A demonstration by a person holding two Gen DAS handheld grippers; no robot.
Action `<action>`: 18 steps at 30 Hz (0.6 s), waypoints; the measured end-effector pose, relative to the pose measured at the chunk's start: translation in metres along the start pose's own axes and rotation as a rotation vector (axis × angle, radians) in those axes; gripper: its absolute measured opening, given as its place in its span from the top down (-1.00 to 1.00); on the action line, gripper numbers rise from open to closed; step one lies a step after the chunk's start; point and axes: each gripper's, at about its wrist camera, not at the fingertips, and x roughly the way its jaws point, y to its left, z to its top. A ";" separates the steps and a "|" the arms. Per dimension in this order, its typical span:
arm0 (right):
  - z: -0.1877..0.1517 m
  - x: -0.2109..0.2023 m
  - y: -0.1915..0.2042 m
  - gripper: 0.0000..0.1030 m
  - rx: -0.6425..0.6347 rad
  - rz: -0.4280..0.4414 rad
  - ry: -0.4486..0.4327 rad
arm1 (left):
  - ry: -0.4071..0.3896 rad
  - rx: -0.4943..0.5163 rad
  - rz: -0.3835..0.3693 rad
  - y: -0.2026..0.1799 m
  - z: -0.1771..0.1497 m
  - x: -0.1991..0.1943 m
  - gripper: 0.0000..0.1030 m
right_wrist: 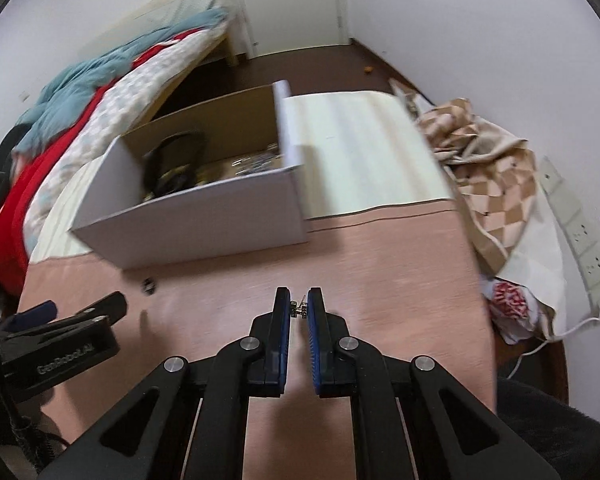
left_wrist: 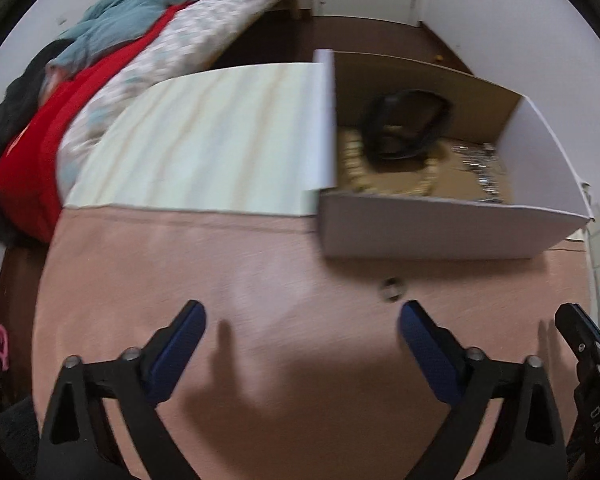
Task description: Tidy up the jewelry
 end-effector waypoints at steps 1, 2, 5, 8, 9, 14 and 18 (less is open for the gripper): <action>0.002 0.000 -0.005 0.82 0.009 -0.006 -0.001 | 0.001 0.006 -0.005 -0.004 0.001 0.001 -0.66; 0.003 0.000 -0.010 0.82 0.016 -0.009 -0.002 | 0.003 0.013 -0.013 -0.008 0.003 0.003 -0.55; 0.009 0.002 -0.019 0.82 0.035 -0.017 -0.005 | -0.002 0.033 -0.023 -0.017 0.005 0.008 -0.18; 0.012 0.002 -0.024 0.82 0.045 -0.016 -0.011 | -0.032 0.052 -0.037 -0.024 0.006 0.005 0.39; 0.011 0.001 -0.025 0.82 0.047 -0.015 -0.014 | -0.037 0.059 -0.042 -0.026 0.006 0.005 0.72; 0.011 -0.004 -0.024 0.82 0.054 -0.008 -0.026 | -0.047 0.068 -0.065 -0.026 0.002 0.003 0.80; 0.014 -0.014 -0.021 0.82 0.056 0.011 -0.045 | -0.050 0.053 -0.087 -0.023 -0.006 -0.009 0.80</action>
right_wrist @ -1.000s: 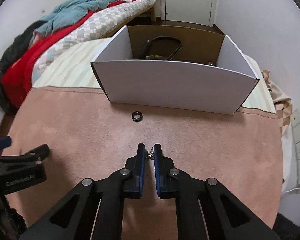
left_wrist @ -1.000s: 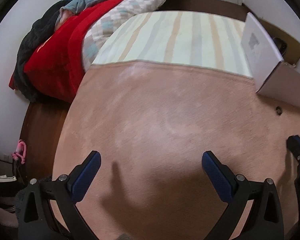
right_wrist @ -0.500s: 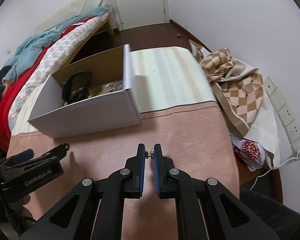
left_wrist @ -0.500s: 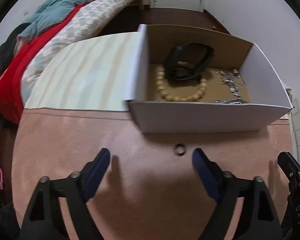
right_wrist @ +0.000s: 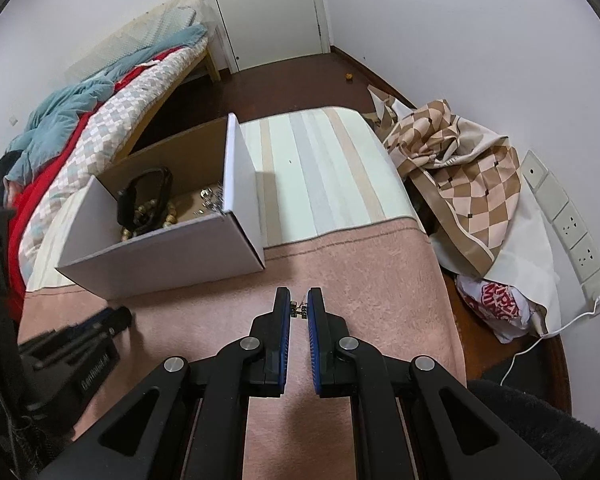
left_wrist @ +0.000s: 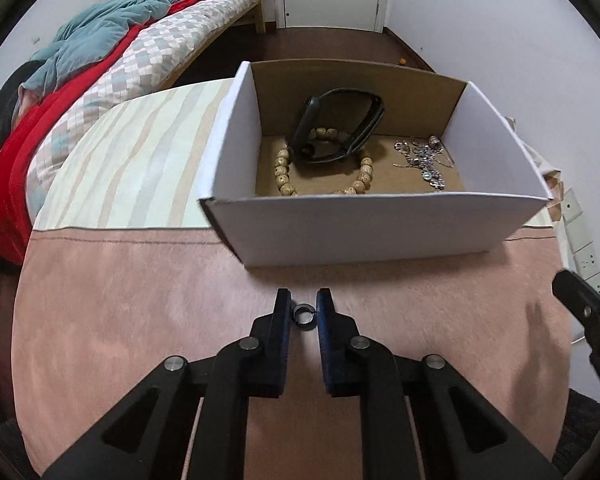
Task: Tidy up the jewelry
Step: 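Lower both items into the white box and open both tools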
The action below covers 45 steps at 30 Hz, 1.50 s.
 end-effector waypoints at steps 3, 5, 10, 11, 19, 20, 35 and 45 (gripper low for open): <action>0.008 -0.012 0.003 0.82 0.001 0.030 -0.013 | -0.018 -0.009 -0.035 0.002 0.000 -0.020 0.80; 0.017 -0.022 0.008 0.82 -0.004 0.056 -0.024 | -0.034 -0.013 -0.075 0.003 0.008 -0.038 0.80; 0.058 -0.032 0.024 0.82 -0.025 0.149 -0.019 | -0.074 -0.004 -0.130 -0.002 0.046 -0.066 0.80; 0.069 -0.030 0.028 0.82 -0.035 0.169 -0.009 | -0.071 0.004 -0.138 -0.003 0.059 -0.066 0.80; 0.127 0.030 0.056 0.82 -0.105 0.226 0.174 | 0.015 0.003 -0.137 0.009 0.115 -0.030 0.79; 0.129 0.038 0.057 0.82 -0.105 0.233 0.203 | 0.032 -0.001 -0.133 0.010 0.118 -0.027 0.77; 0.138 0.022 0.040 0.15 -0.065 0.170 0.187 | -0.009 -0.035 0.012 0.030 0.126 -0.053 -0.66; 0.101 -0.010 0.049 -0.91 -0.195 -0.023 0.149 | -0.014 -0.040 0.102 0.037 0.085 -0.068 -0.97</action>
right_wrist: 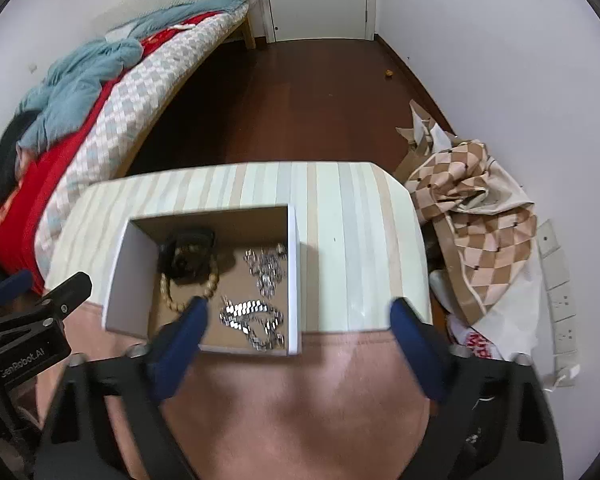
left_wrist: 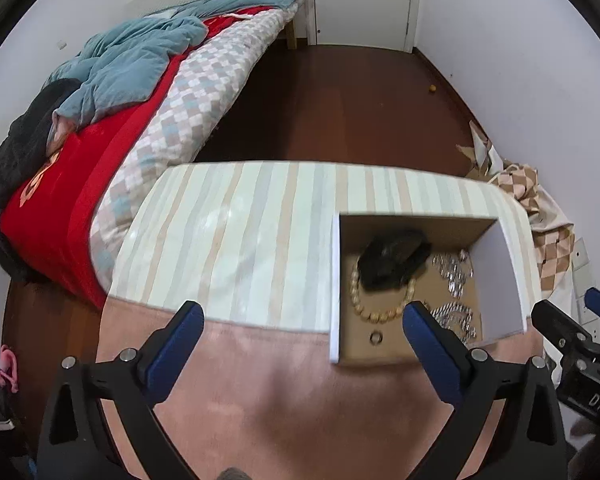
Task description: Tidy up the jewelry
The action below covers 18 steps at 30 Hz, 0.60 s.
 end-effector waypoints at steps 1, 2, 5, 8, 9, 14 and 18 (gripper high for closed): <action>-0.004 -0.002 0.002 -0.91 -0.003 -0.013 0.002 | 0.002 -0.001 0.004 0.001 -0.003 -0.001 -0.98; -0.008 -0.006 0.004 -0.93 -0.003 -0.022 0.001 | 0.005 -0.005 0.007 0.003 -0.008 -0.004 -0.98; -0.016 -0.016 0.006 -0.95 -0.001 -0.031 -0.004 | 0.010 -0.017 0.007 0.007 -0.017 -0.015 -0.97; -0.024 -0.035 0.009 -0.95 0.002 -0.041 -0.021 | -0.006 -0.023 0.010 0.010 -0.025 -0.034 -0.97; -0.026 -0.043 0.009 -0.95 0.002 -0.045 -0.030 | -0.012 -0.026 0.007 0.011 -0.026 -0.040 -0.97; -0.037 -0.087 0.011 -0.96 0.001 -0.061 -0.080 | -0.074 -0.010 0.010 0.012 -0.035 -0.083 -0.97; -0.047 -0.129 0.012 -0.96 0.009 -0.065 -0.129 | -0.128 -0.008 -0.005 0.014 -0.042 -0.124 -0.97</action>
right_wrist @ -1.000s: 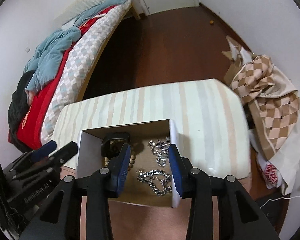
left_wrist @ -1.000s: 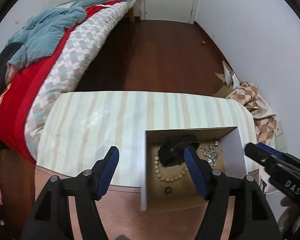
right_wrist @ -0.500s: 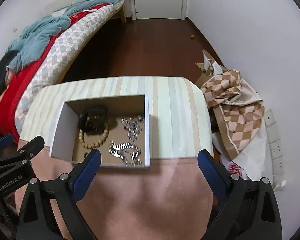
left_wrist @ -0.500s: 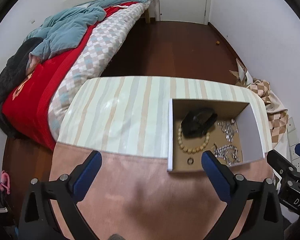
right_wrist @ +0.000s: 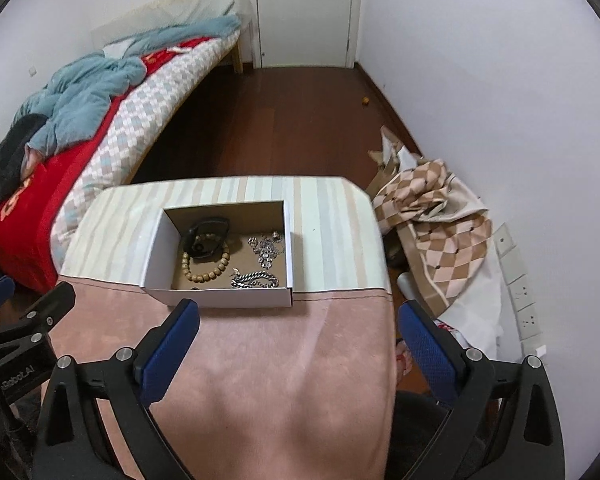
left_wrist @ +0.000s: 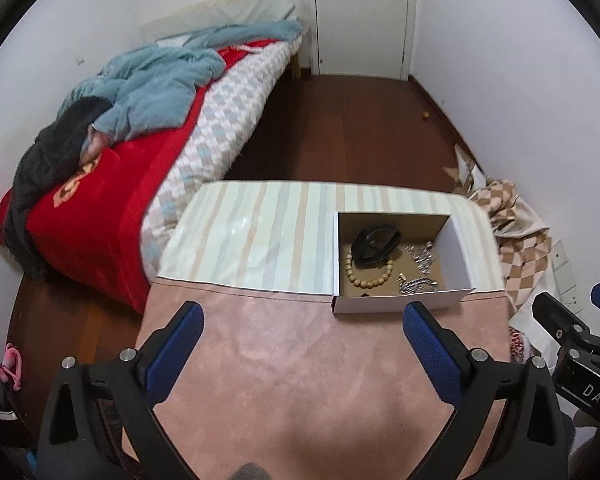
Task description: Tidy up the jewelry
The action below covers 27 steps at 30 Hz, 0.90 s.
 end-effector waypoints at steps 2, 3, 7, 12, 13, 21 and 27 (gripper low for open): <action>-0.001 -0.023 -0.001 -0.96 -0.002 -0.002 -0.032 | -0.033 0.005 -0.009 0.001 -0.001 -0.021 -0.97; -0.002 -0.033 -0.002 -0.95 -0.004 -0.004 -0.046 | -0.046 0.006 -0.011 0.001 -0.001 -0.030 -0.97; -0.006 -0.080 -0.004 -0.96 0.000 0.000 -0.110 | -0.092 -0.001 -0.026 0.005 -0.004 -0.064 -0.97; -0.012 -0.130 -0.003 -0.96 0.002 0.000 -0.174 | -0.122 -0.017 -0.045 0.011 -0.008 -0.096 -0.97; -0.013 -0.137 -0.003 -0.96 0.001 0.000 -0.181 | -0.125 -0.018 -0.046 0.012 -0.009 -0.101 -0.97; -0.020 -0.168 -0.003 -1.00 0.005 0.023 -0.195 | -0.141 -0.012 -0.048 0.014 -0.014 -0.131 -0.97; -0.011 -0.168 -0.005 -1.00 -0.002 0.026 -0.184 | -0.133 -0.019 -0.043 0.011 -0.009 -0.130 -0.97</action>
